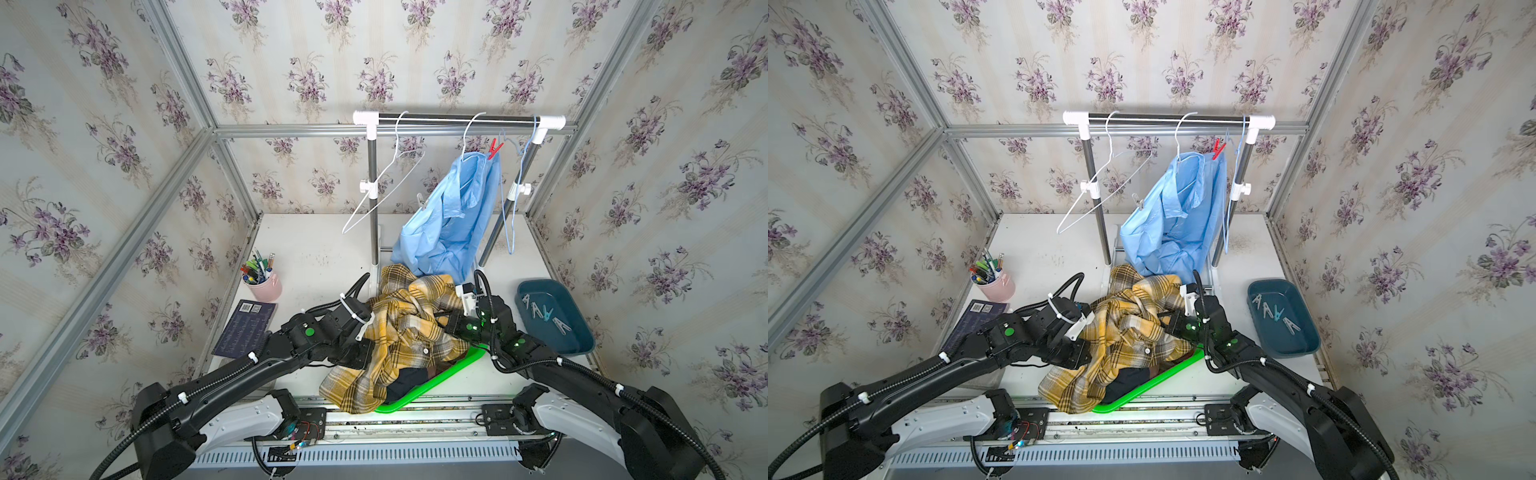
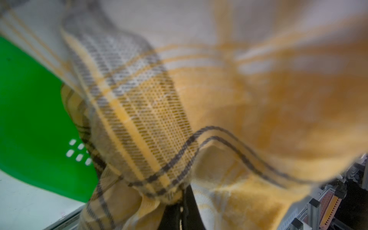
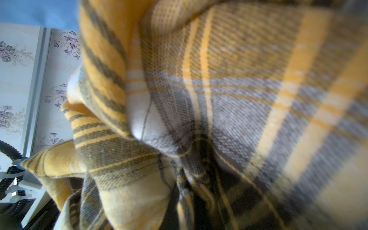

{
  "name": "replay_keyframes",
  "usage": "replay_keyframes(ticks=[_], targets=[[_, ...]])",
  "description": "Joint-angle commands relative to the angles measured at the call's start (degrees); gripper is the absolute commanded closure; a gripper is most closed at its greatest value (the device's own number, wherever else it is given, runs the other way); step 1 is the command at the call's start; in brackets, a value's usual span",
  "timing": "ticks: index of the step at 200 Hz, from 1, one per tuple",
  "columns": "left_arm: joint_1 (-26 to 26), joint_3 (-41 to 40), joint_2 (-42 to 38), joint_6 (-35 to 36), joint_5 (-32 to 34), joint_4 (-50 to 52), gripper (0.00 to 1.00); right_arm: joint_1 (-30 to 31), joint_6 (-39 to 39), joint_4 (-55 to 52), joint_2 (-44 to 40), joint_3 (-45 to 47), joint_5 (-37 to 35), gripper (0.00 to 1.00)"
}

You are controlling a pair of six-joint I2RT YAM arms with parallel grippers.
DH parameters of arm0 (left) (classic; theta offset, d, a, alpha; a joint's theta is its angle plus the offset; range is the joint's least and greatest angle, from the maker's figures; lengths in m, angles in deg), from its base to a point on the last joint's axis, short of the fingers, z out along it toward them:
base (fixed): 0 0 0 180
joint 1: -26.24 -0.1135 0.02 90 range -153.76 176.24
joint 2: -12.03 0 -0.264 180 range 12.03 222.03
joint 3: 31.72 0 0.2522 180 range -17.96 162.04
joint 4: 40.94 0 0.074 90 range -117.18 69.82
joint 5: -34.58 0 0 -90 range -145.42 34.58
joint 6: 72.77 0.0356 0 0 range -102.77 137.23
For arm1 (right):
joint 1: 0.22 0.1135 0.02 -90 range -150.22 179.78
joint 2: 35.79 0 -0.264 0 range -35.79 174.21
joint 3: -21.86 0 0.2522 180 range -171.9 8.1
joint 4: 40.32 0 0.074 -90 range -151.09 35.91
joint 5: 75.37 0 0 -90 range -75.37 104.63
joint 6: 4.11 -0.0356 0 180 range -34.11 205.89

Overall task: Remove the clothespins securing long-sleeve shirts to the hanger
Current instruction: Place the hanger on the clothesline.

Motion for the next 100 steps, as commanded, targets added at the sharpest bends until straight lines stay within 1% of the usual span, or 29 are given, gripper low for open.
replay_keyframes(ticks=[1,11,24,71,85,100], targets=[[1.4,5.6,3.9,0.9,4.6,-4.8,1.0,-0.3,0.0,-0.4,-0.7,0.1,0.2,1.0],[1.7,8.3,6.6,1.1,5.8,-5.6,1.0,-0.3,0.2,-1.1,-1.2,0.3,0.1,1.0],[1.7,9.8,10.3,1.1,6.6,-7.4,1.0,-0.3,0.8,-2.6,-1.8,0.4,0.2,1.0],[1.5,9.2,27.6,3.4,7.9,-16.3,1.0,-0.2,3.1,-7.7,-3.7,1.7,0.0,1.0],[1.4,9.5,31.6,4.3,11.1,-16.9,1.0,-0.2,3.7,-7.7,-3.3,2.5,0.2,1.0],[0.8,8.4,34.6,4.6,14.9,-17.4,1.0,0.1,4.1,-6.6,-1.0,3.6,0.6,1.0]])
